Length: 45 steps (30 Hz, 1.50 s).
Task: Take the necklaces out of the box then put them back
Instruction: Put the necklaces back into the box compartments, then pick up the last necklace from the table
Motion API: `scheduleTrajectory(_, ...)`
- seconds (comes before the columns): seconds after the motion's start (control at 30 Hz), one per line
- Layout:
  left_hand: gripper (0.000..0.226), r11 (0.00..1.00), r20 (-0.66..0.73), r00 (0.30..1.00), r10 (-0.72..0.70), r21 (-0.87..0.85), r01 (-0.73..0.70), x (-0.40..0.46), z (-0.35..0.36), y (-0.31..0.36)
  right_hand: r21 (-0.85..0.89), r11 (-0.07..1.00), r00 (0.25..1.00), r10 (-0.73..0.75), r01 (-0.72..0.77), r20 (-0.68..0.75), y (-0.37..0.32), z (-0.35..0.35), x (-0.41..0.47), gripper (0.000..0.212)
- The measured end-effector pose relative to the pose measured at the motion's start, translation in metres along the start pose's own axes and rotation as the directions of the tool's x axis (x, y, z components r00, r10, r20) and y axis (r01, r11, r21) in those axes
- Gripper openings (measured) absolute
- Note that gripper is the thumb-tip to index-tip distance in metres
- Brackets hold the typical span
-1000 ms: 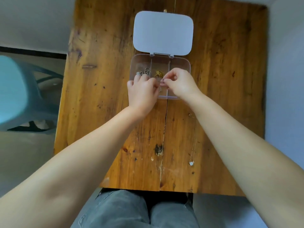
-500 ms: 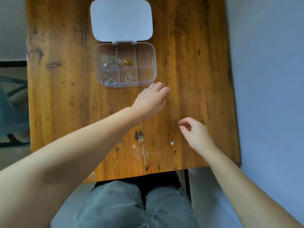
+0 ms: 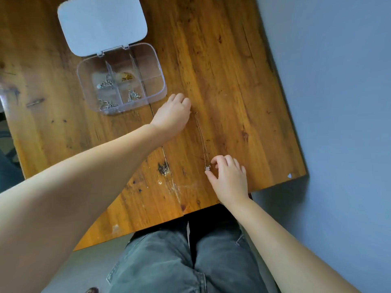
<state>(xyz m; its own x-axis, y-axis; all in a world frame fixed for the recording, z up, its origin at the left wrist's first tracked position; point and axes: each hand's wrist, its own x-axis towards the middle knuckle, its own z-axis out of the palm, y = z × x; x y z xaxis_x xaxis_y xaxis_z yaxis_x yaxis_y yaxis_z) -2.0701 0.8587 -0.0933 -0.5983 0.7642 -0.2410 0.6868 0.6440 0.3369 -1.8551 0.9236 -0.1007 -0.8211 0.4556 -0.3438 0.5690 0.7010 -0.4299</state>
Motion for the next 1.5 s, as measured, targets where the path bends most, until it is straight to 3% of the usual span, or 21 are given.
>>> scheduleTrajectory(0.13,0.010,0.990,-0.020,0.999,-0.031,-0.139,0.028,0.001,-0.008,-0.001,-0.048,0.994,0.995,-0.099,0.098,-0.026,0.000,0.001,0.000,0.020)
scheduleTrajectory(0.27,0.006,0.972,-0.046,0.998,-0.034,-0.233,0.022,0.005,-0.017,0.006,0.045,0.993,0.993,-0.106,0.108,-0.041,0.003,-0.006,0.002,0.013)
scheduleTrajectory(0.43,0.006,0.932,-0.181,0.983,0.006,-0.354,-0.071,0.037,-0.042,0.034,0.274,0.962,0.989,0.040,0.001,-0.144,0.023,-0.028,0.005,0.008)
scheduleTrajectory(0.63,0.011,0.911,-0.235,0.956,0.179,-0.328,-0.251,0.087,-0.044,0.073,0.311,0.945,0.938,0.198,-0.105,-0.284,0.055,-0.048,0.028,0.006)
scheduleTrajectory(0.87,0.016,0.954,-0.161,0.974,0.157,-0.231,-0.192,0.114,-0.002,0.086,0.162,0.960,0.912,0.270,-0.229,-0.309,0.075,-0.041,0.042,0.006)
scheduleTrajectory(1.07,0.026,0.973,0.013,0.989,0.144,-0.186,-0.140,0.111,0.000,0.080,0.251,0.936,0.925,0.305,-0.246,-0.228,0.074,-0.048,0.042,0.015)
scheduleTrajectory(1.2,0.027,0.952,-0.019,0.992,0.122,-0.281,-0.122,0.086,-0.020,0.061,0.341,0.918,0.926,0.293,-0.204,-0.236,0.064,-0.064,0.049,0.016)
scheduleTrajectory(1.3,0.023,0.937,-0.135,0.990,0.049,-0.336,-0.092,0.052,-0.038,0.025,0.353,0.929,0.947,0.207,-0.112,-0.245,0.035,-0.078,0.075,0.014)
scheduleTrajectory(1.37,0.020,0.931,-0.221,0.972,-0.081,-0.364,-0.006,0.027,-0.053,-0.010,0.316,0.948,0.965,0.111,-0.031,-0.237,0.003,-0.085,0.103,0.014)
scheduleTrajectory(1.5,0.019,0.875,-0.357,0.855,-0.376,-0.440,0.201,-0.007,-0.079,-0.085,0.194,0.973,0.980,-0.093,0.128,-0.178,-0.073,-0.084,0.166,0.017)
